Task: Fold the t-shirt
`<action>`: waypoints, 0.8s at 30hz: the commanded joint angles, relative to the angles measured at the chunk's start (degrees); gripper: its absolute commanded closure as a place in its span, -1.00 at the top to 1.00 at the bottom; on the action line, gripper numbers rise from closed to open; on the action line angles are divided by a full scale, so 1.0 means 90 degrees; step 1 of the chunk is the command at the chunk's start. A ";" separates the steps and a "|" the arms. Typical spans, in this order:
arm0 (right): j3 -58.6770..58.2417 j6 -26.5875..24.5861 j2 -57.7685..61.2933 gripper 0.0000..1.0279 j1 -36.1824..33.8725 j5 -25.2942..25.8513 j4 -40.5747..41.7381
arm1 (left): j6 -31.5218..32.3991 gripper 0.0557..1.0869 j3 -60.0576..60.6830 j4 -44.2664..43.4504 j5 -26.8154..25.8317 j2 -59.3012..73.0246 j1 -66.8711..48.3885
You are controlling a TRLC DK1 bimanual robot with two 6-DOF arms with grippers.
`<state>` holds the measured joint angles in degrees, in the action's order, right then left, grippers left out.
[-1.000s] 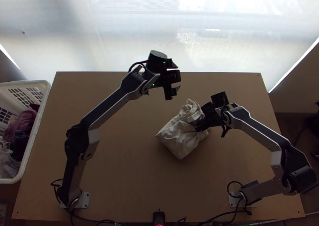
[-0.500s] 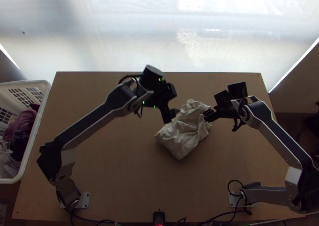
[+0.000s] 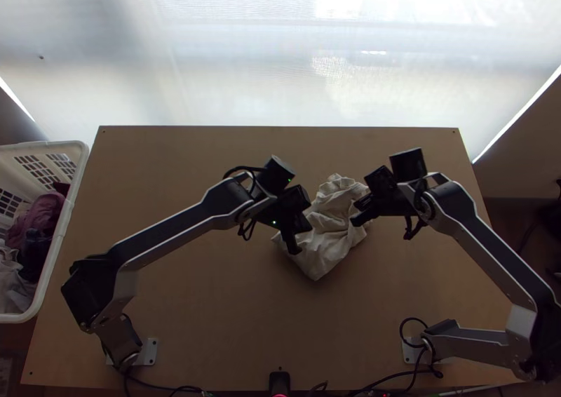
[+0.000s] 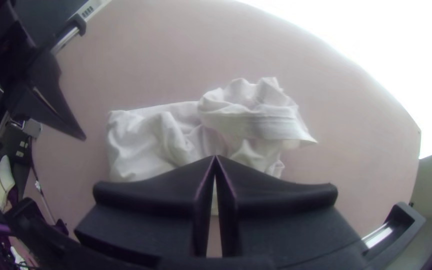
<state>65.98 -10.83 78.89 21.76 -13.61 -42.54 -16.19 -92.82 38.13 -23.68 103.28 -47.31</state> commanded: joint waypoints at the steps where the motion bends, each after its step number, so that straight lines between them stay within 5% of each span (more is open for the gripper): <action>1: -0.0124 -0.0193 0.0648 -0.95 0.0219 -0.0656 0.0479 | 0.0275 -0.92 0.0303 0.0041 -0.0660 0.0418 -0.0339; 17: -0.0202 0.0071 0.1400 -0.95 0.0502 -0.2717 0.0948 | 0.0285 -0.92 0.0049 0.0021 -0.1119 0.1454 -0.0632; 24: -0.0690 -0.0008 0.1635 -0.95 0.0239 -0.2853 0.1309 | 0.0197 -0.92 0.0000 0.0060 -0.1119 0.1727 -0.0486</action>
<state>63.16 -10.52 91.50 25.56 -36.73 -33.06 -13.72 -92.49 38.33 -33.52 116.18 -52.69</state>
